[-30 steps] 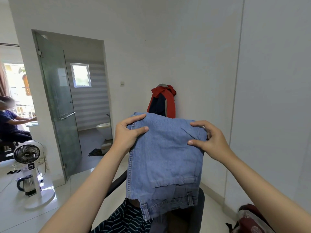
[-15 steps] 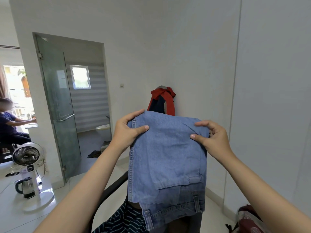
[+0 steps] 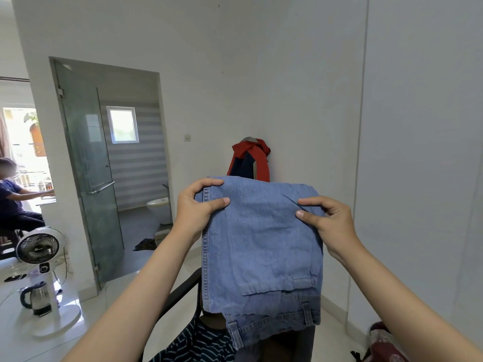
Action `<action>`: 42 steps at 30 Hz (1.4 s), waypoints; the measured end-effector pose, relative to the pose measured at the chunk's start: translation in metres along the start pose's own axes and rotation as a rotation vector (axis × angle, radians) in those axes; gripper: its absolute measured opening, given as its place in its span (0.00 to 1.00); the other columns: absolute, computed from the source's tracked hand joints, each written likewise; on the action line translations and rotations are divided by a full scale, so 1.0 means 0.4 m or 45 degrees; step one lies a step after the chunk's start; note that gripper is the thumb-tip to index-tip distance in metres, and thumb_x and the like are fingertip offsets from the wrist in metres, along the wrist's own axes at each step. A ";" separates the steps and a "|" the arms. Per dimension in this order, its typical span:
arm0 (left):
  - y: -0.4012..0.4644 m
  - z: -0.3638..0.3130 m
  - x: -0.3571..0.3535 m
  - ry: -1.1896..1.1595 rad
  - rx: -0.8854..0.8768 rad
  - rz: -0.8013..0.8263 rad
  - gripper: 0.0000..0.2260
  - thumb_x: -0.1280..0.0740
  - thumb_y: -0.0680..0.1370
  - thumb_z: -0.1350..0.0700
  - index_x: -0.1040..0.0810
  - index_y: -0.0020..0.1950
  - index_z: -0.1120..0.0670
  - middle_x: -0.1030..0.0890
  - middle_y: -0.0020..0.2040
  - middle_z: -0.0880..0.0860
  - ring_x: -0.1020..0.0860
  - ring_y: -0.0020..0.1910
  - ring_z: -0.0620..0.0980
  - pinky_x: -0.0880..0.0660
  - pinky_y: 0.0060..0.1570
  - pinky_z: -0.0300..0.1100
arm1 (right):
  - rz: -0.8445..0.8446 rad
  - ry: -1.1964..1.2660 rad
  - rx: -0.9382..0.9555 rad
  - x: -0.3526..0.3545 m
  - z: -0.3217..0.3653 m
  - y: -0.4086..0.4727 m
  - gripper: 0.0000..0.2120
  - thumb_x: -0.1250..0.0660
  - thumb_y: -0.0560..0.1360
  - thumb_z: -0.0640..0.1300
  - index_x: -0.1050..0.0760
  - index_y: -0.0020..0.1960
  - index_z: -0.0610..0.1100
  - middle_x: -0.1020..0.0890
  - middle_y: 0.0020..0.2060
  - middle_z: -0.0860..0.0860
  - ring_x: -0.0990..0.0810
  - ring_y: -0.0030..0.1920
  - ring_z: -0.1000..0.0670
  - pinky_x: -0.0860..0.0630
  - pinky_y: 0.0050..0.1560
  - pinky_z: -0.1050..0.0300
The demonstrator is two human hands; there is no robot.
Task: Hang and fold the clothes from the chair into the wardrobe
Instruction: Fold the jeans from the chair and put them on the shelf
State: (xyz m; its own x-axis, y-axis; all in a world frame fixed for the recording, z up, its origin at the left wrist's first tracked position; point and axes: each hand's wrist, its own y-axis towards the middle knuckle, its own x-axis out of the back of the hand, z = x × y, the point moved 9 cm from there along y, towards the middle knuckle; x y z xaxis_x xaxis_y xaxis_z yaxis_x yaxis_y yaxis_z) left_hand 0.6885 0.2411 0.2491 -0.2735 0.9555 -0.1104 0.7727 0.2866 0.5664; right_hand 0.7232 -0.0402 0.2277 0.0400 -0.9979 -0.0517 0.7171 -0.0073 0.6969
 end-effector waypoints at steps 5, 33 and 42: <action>0.000 -0.008 0.003 0.051 -0.031 0.023 0.13 0.23 0.65 0.68 0.18 0.37 0.49 0.19 0.46 0.53 0.20 0.43 0.51 0.21 0.43 0.48 | -0.083 -0.550 0.044 0.015 0.031 -0.004 0.14 0.20 0.63 0.43 0.20 0.35 0.61 0.19 0.39 0.62 0.27 0.51 0.67 0.43 0.69 0.52; -0.058 -0.054 0.096 0.325 -0.245 -0.021 0.36 0.18 0.56 0.49 0.31 0.58 0.38 0.21 0.45 0.61 0.18 0.42 0.50 0.19 0.42 0.45 | -0.216 -0.176 0.421 0.013 0.155 -0.045 0.14 0.22 0.64 0.34 0.23 0.39 0.49 0.19 0.37 0.57 0.20 0.41 0.57 0.25 0.47 0.66; -0.055 0.016 0.045 0.266 0.153 0.466 0.45 0.21 0.52 0.35 0.32 0.67 0.37 0.18 0.51 0.52 0.19 0.52 0.46 0.23 0.54 0.44 | -0.152 -0.256 0.384 0.011 0.121 -0.039 0.16 0.21 0.63 0.36 0.22 0.38 0.53 0.18 0.40 0.47 0.19 0.45 0.50 0.25 0.51 0.61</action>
State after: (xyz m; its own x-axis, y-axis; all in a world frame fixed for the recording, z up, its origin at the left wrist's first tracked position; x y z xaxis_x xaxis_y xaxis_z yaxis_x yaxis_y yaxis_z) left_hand 0.6700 0.2523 0.2294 -0.0700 0.9645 0.2546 0.8980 -0.0502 0.4372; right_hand 0.6787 -0.0476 0.2511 -0.1902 -0.9814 -0.0246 0.4704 -0.1131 0.8752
